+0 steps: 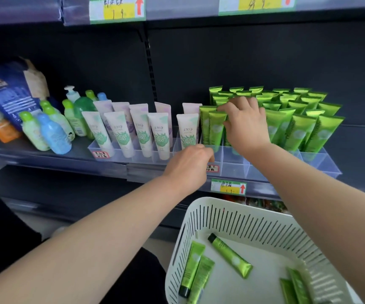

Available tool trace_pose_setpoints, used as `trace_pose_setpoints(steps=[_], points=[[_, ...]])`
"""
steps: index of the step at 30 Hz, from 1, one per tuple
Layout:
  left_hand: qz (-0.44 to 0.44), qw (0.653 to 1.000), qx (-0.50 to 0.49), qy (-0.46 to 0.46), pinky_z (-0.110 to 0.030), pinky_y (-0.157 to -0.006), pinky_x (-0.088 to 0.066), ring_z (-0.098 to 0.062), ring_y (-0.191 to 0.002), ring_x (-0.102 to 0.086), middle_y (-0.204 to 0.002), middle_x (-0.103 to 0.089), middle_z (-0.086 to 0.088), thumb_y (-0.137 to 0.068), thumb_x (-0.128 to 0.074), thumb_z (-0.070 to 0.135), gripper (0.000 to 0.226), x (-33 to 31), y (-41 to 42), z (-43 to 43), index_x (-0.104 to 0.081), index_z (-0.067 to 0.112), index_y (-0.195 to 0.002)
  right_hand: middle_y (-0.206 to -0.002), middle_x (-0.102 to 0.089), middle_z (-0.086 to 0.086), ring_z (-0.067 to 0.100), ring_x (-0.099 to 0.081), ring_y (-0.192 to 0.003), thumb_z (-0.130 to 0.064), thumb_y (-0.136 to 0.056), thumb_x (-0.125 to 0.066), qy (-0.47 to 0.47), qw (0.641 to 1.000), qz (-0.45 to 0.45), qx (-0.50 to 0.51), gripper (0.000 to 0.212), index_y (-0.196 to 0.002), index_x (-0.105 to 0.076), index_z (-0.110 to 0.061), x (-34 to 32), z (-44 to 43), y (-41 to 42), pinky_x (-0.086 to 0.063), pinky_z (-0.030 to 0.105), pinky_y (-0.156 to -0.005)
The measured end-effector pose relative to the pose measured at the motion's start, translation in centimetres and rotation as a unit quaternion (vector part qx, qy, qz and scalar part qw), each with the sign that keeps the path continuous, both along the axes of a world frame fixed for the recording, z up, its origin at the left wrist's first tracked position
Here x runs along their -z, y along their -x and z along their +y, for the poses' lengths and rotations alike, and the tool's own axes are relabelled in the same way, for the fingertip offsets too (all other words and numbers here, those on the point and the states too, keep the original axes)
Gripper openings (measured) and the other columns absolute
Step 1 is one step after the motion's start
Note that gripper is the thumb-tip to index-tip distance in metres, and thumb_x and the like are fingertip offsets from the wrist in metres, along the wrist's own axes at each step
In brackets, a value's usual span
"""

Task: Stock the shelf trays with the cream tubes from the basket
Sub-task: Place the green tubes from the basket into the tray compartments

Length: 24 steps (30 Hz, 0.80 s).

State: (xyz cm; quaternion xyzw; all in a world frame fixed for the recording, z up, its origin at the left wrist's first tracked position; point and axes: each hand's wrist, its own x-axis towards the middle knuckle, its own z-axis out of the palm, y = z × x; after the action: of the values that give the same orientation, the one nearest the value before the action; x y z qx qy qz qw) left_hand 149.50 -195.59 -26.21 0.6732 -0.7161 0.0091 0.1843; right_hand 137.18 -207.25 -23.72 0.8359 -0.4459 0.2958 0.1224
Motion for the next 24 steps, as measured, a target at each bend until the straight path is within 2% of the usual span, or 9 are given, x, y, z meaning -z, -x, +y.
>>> trace_pose_setpoints(steps=[6, 9, 12, 15, 18, 21, 22, 24], points=[[0.008, 0.999, 0.022, -0.042, -0.039, -0.079, -0.050, -0.025, -0.101, -0.059, -0.113, -0.062, -0.003, -0.087, -0.053, -0.005, 0.034, 2.5, 2.9, 1.5, -0.065, 0.017, -0.110, -0.110, -0.059, 0.007, 0.034, -0.048, -0.098, 0.007, -0.073, -0.056, -0.003, 0.997, -0.068, -0.047, 0.044, -0.109, -0.066, -0.018, 4.3, 5.4, 4.4, -0.040, 0.041, -0.072], [0.003, 0.996, 0.032, -0.083, -0.041, -0.083, -0.050, -0.027, -0.104, -0.059, -0.113, -0.062, -0.004, -0.087, -0.052, -0.001, 0.031, 4.9, 4.6, 2.5, -0.065, 0.019, -0.107, -0.105, -0.060, 0.003, 0.032, -0.050, -0.094, 0.010, -0.069, -0.058, -0.034, 0.996, -0.055, -0.062, 0.047, -0.105, -0.067, -0.018, 8.5, 8.6, 6.8, -0.036, 0.036, -0.069], [0.009, 0.990, 0.041, -0.138, -0.039, -0.087, -0.048, -0.023, -0.109, -0.057, -0.116, -0.062, 0.000, -0.090, -0.053, 0.006, 0.027, 8.0, 5.8, 3.4, -0.065, 0.022, -0.107, -0.103, -0.061, 0.002, 0.032, -0.051, -0.093, 0.009, -0.068, -0.060, -0.090, 0.994, -0.038, -0.050, 0.046, -0.103, -0.068, -0.019, 13.2, 11.4, 9.3, -0.037, 0.036, -0.069], [0.014, 0.977, 0.024, -0.212, -0.034, -0.089, -0.048, -0.021, -0.111, -0.056, -0.119, -0.062, 0.002, -0.091, -0.054, 0.007, 0.029, 11.6, 6.2, 3.9, -0.066, 0.025, -0.110, -0.106, -0.061, -0.001, 0.029, -0.050, -0.099, 0.009, -0.072, -0.058, -0.187, 0.982, -0.021, -0.009, 0.047, -0.105, -0.068, -0.022, 17.8, 13.4, 11.3, -0.039, 0.037, -0.074], [0.038, 0.966, -0.009, -0.257, -0.028, -0.084, -0.044, -0.019, -0.111, -0.057, -0.120, -0.062, 0.000, -0.090, -0.057, 0.004, 0.029, 14.9, 6.3, 4.4, -0.068, 0.021, -0.110, -0.120, -0.055, -0.005, 0.021, -0.043, -0.112, -0.002, -0.084, -0.054, -0.315, 0.947, 0.045, 0.034, 0.043, -0.117, -0.060, -0.029, 21.9, 14.4, 12.8, -0.039, 0.037, -0.087], [0.077, 0.949, -0.042, -0.303, -0.024, -0.080, -0.040, -0.017, -0.103, -0.058, -0.116, -0.062, -0.001, -0.089, -0.057, 0.003, 0.025, 18.0, 6.2, 5.0, -0.068, 0.017, -0.107, -0.129, -0.051, -0.004, 0.019, -0.039, -0.122, -0.006, -0.088, -0.052, -0.444, 0.889, 0.092, 0.065, 0.044, -0.125, -0.052, -0.030, 25.1, 14.4, 13.9, -0.039, 0.036, -0.097], [0.089, 0.944, -0.055, -0.313, -0.024, -0.081, -0.041, -0.016, -0.100, -0.058, -0.116, -0.062, -0.002, -0.090, -0.058, 0.005, 0.022, 19.0, 6.1, 5.2, -0.067, 0.016, -0.107, -0.131, -0.050, -0.003, 0.020, -0.039, -0.124, -0.007, -0.088, -0.051, -0.468, 0.873, 0.117, 0.074, 0.046, -0.128, -0.048, -0.029, 26.0, 14.1, 14.0, -0.039, 0.037, -0.098], [0.111, 0.935, -0.087, -0.325, -0.030, -0.093, -0.046, -0.017, -0.106, -0.058, -0.120, -0.061, -0.003, -0.091, -0.058, 0.006, 0.023, 20.5, 5.9, 5.7, -0.065, 0.016, -0.110, -0.132, -0.049, 0.000, 0.022, -0.039, -0.123, -0.010, -0.089, -0.049, -0.500, 0.846, 0.163, 0.087, 0.047, -0.133, -0.043, -0.027, 27.3, 13.5, 13.9, -0.038, 0.038, -0.097]])
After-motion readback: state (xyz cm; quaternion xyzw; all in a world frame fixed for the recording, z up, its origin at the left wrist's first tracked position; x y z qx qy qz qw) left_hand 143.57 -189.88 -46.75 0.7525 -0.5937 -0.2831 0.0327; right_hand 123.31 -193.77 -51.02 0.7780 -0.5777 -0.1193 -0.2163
